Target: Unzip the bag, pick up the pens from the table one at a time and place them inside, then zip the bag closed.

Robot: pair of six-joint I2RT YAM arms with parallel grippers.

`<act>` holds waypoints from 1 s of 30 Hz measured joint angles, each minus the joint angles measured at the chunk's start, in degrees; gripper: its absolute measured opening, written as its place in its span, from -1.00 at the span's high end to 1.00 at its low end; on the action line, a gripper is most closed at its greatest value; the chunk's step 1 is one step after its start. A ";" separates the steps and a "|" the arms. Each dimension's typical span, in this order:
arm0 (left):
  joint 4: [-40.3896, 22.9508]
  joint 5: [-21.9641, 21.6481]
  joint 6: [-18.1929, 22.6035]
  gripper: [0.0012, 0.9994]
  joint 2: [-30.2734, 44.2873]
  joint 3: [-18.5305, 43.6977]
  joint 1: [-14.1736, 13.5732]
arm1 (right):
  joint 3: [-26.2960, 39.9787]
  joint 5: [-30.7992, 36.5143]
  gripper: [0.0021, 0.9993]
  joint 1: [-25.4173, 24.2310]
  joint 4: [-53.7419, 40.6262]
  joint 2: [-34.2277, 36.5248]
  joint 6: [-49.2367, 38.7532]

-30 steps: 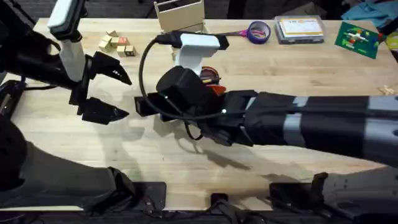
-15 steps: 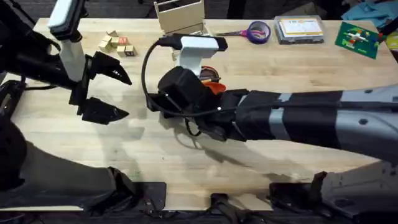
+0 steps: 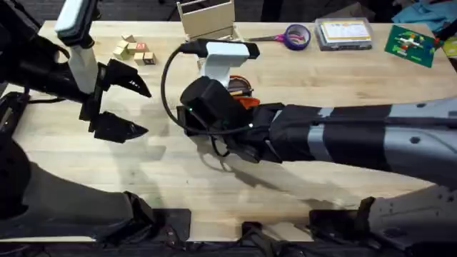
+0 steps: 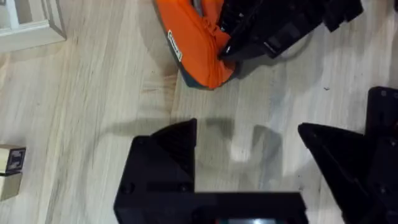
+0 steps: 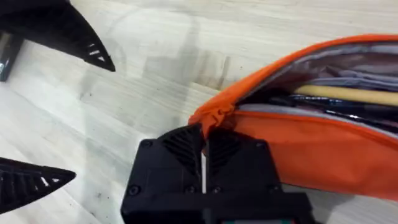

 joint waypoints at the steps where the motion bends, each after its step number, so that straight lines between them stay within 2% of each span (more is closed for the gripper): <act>1: 0.00 0.00 0.00 -0.99 -0.01 0.00 0.00 | 0.00 -0.01 0.94 0.00 0.00 0.00 -0.47; 7: -1.05 1.15 0.00 -0.99 0.00 0.00 0.00 | 0.00 -0.19 0.94 0.00 -0.12 -0.21 -2.88; 8: -2.09 3.00 0.02 -0.99 0.01 0.00 0.00 | -0.04 -0.45 0.94 0.00 -0.96 -1.97 -5.42; 17: -2.82 7.21 0.00 -0.99 0.00 0.00 0.00 | -0.37 -0.17 0.94 -0.13 -2.20 -8.19 -7.86; 25: -3.02 7.78 -0.66 -0.99 0.01 0.00 -0.05 | -0.37 -0.17 0.94 -0.15 -2.67 -8.26 -8.14; 30: -2.95 7.85 -0.70 -0.99 0.21 0.00 -1.58 | -0.37 -0.19 0.94 -0.54 -2.64 -8.26 -8.14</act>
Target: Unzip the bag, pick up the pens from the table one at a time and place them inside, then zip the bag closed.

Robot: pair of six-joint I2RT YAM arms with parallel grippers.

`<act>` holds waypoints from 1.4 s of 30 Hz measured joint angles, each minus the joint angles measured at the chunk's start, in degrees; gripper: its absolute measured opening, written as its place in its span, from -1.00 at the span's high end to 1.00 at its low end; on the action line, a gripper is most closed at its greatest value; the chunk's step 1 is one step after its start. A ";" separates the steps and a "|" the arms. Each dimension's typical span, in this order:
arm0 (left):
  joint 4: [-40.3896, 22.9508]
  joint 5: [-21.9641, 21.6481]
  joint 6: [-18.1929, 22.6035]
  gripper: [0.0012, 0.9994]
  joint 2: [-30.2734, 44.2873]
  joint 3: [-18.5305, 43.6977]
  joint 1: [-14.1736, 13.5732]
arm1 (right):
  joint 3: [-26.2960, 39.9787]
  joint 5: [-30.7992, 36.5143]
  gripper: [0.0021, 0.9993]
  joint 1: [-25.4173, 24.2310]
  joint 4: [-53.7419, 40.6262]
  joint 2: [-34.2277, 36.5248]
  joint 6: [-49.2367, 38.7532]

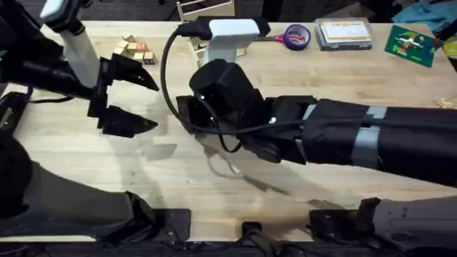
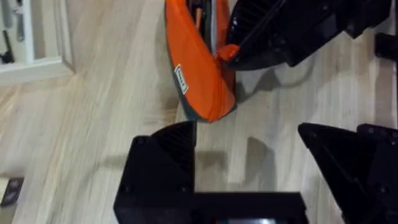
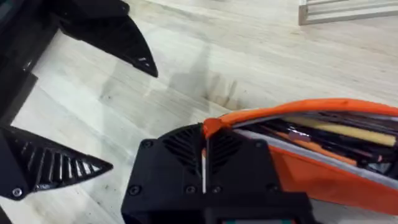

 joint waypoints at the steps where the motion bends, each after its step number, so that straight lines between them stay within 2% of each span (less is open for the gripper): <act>1: 0.00 0.02 0.02 -0.99 0.32 0.00 -0.58 | 0.00 -0.01 0.94 -0.14 0.02 0.00 0.00; 7: 0.48 0.13 -0.17 -0.99 4.04 -0.02 -3.99 | 0.00 -0.01 0.94 -0.55 0.09 0.00 0.00; 16: 3.74 0.19 -0.82 -0.99 8.69 -0.04 -7.25 | 0.00 -0.01 0.94 -0.55 0.12 0.00 0.00; 19: 7.49 0.64 -3.83 -0.99 9.43 -0.09 -8.34 | 0.00 -0.01 0.94 -0.55 0.13 0.00 0.00; 22: 11.98 0.91 -8.71 -0.99 9.74 -0.09 -9.69 | 0.00 -0.01 0.94 -0.55 0.15 0.00 0.00; 25: 14.04 1.08 -12.21 -0.99 9.83 -0.11 -11.38 | 0.00 -0.01 0.94 -0.55 0.17 0.00 0.00; 26: 15.12 1.18 -13.99 -0.99 9.81 -0.11 -13.21 | 0.00 0.00 0.94 -0.55 0.17 0.00 0.00; 34: 19.87 1.18 -19.45 -0.97 9.81 -0.13 -17.71 | 0.00 -0.01 0.94 -0.55 0.21 0.00 0.00; 35: 20.17 1.18 -20.24 -0.89 9.81 -0.13 -17.92 | 0.00 -0.01 0.94 -0.55 0.22 0.00 0.00; 39: 20.55 1.19 -22.33 0.06 9.81 -0.15 -18.14 | 0.00 0.00 0.94 -0.55 0.20 0.00 0.00; 42: 20.15 1.16 -23.12 0.61 9.81 -0.35 -18.14 | 0.00 -0.01 0.94 -0.91 0.18 0.00 0.00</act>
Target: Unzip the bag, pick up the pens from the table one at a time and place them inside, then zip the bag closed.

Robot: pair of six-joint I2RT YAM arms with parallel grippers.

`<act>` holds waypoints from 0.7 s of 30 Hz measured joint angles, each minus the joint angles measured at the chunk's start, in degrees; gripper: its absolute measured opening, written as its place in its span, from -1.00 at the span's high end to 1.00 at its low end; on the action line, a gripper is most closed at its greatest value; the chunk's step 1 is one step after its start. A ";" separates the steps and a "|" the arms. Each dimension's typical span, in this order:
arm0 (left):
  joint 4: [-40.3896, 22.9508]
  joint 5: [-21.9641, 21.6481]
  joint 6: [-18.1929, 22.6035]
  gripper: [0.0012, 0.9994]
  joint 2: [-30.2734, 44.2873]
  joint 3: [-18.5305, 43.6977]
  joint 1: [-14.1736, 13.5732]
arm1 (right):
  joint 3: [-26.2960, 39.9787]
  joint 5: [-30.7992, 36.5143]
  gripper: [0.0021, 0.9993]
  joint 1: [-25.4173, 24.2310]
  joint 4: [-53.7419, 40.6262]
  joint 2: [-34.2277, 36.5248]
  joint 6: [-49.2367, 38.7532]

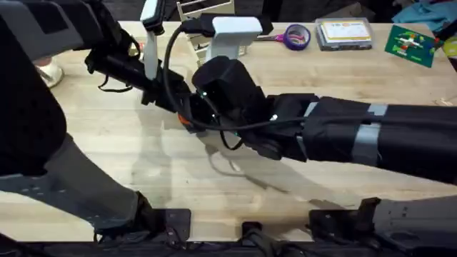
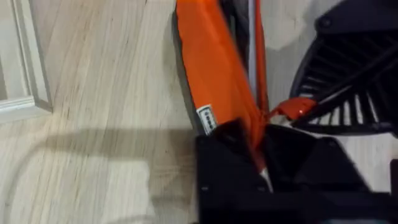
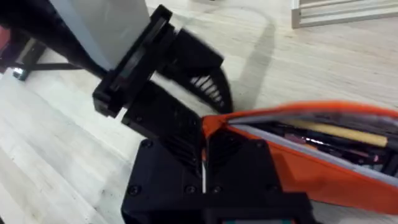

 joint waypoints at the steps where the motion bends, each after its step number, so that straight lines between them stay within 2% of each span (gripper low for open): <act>1: -0.01 0.00 -0.08 0.76 0.01 0.00 -0.04 | 0.00 0.00 0.94 -0.19 -0.03 0.00 0.00; 2: 0.06 0.02 -0.20 0.88 0.00 -0.01 -0.10 | 0.00 0.00 0.94 -0.44 -0.05 0.00 0.00; 4: 0.20 0.03 -0.28 0.91 0.01 -0.02 -0.15 | 0.00 -0.21 0.94 -1.00 -0.03 0.00 0.00; 21: 0.64 0.53 -0.46 0.91 0.01 -0.01 -0.15 | 0.04 -4.36 0.94 -9.77 -6.62 -1.40 0.00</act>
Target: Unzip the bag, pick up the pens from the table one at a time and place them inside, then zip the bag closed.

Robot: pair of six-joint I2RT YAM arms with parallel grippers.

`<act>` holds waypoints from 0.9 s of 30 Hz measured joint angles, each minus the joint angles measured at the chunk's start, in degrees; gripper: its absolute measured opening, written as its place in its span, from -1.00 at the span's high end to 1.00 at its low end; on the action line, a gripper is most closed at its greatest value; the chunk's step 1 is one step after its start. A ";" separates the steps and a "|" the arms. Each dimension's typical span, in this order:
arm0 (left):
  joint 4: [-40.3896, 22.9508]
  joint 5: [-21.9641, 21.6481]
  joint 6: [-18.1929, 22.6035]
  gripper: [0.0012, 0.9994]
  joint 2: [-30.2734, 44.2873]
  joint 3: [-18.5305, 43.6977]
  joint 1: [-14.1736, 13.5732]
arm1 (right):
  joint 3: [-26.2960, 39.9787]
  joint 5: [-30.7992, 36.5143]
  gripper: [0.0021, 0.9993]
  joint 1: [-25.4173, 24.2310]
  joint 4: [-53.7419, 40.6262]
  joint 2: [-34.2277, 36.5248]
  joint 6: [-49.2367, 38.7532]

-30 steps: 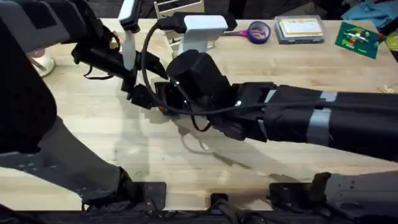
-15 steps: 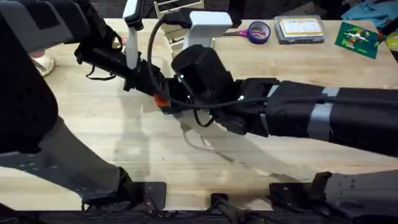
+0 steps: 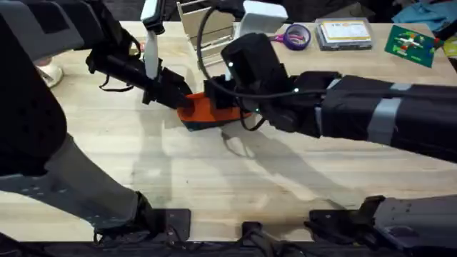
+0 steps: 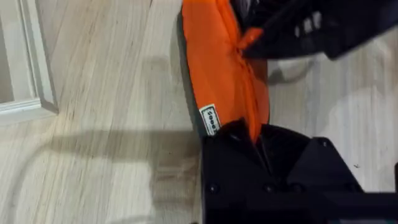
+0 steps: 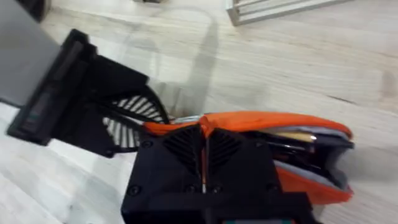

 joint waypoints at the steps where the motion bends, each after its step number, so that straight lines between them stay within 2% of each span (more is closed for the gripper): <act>1: -0.01 -0.03 0.00 0.91 0.01 0.01 0.00 | 0.00 -0.21 0.94 -0.58 -0.70 -0.11 0.00; 17: 0.04 0.30 -0.22 0.92 0.04 -0.01 -0.31 | 0.02 -0.12 0.94 -14.16 -9.67 -2.56 0.00; 27: 0.08 1.06 -0.22 0.92 0.06 -0.01 -0.70 | 0.07 -2.55 0.94 -18.77 -14.58 -2.58 0.00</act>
